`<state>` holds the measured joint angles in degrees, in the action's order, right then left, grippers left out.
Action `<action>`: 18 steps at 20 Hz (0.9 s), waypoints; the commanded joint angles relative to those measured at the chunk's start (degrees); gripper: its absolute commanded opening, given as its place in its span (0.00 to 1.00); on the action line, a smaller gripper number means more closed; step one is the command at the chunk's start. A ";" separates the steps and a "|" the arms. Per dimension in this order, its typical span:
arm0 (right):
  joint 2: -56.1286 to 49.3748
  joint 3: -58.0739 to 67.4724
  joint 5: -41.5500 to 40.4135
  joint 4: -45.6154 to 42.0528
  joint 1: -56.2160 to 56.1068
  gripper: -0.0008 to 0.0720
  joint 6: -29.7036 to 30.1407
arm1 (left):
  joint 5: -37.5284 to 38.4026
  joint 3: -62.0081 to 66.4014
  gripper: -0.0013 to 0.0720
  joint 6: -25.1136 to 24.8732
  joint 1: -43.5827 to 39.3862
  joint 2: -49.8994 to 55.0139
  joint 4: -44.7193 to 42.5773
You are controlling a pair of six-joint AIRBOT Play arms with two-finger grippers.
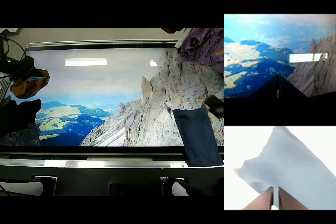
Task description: Fold the clothes and pants, and hang the long-sleeved shirts on hangers.
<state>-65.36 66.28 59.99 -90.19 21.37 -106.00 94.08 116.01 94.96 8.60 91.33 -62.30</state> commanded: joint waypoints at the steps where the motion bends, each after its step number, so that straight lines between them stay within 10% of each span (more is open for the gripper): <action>1: -1.64 2.80 -5.73 5.16 -16.46 0.13 6.78 | -1.90 -0.57 0.04 -0.72 0.00 -1.62 -7.45; 9: -3.48 2.75 -6.32 5.09 -39.91 0.05 6.78 | -18.40 -27.52 0.04 -7.15 -1.09 -22.51 -10.80; 18: -3.45 2.75 -7.63 4.87 -39.71 0.05 6.84 | -15.98 -28.20 0.05 -4.09 -1.07 -23.54 -10.80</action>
<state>-68.77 68.97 52.58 -85.21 -18.06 -99.18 78.15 88.27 90.21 7.55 68.20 -73.01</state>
